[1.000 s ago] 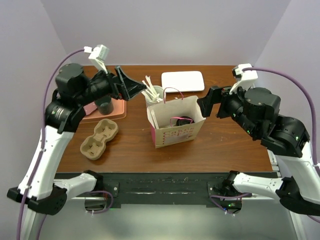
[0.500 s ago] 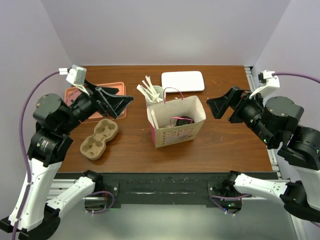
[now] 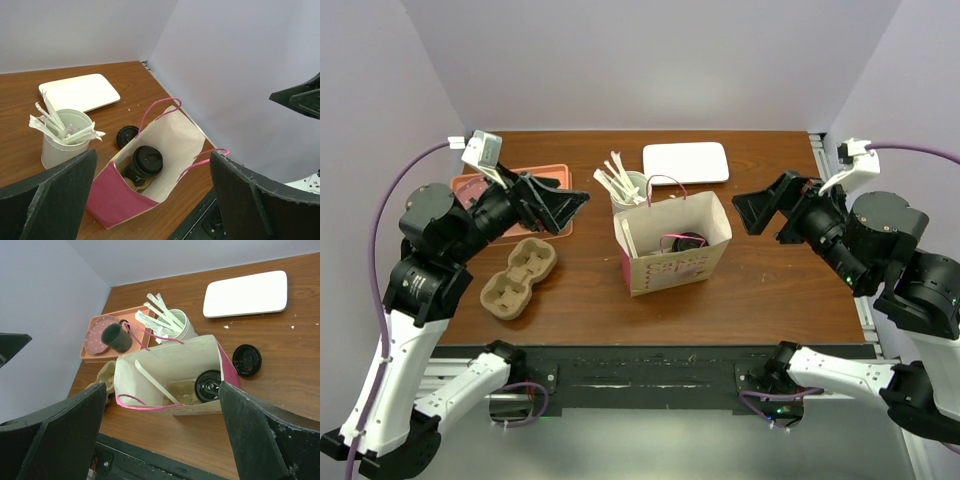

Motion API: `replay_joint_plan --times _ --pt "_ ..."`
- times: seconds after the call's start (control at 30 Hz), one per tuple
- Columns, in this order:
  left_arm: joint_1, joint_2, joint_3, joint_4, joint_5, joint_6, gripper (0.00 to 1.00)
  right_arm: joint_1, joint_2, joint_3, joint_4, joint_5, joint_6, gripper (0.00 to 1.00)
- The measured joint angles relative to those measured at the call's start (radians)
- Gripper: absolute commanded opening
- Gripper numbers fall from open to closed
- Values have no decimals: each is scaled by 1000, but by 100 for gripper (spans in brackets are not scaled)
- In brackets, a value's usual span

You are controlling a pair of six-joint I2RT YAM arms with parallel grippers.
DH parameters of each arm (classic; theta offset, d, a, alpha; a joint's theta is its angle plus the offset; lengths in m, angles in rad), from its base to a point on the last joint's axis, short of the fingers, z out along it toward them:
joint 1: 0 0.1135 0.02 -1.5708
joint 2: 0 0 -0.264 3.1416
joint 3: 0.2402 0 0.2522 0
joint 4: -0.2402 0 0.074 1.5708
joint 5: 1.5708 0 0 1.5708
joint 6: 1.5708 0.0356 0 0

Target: Pack the takeout coffee

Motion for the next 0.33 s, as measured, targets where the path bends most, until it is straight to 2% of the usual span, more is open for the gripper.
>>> replay_joint_plan --times 0.33 --pt "0 8 0 29 3 -1 100 0 0 -5 26 0 -1 98"
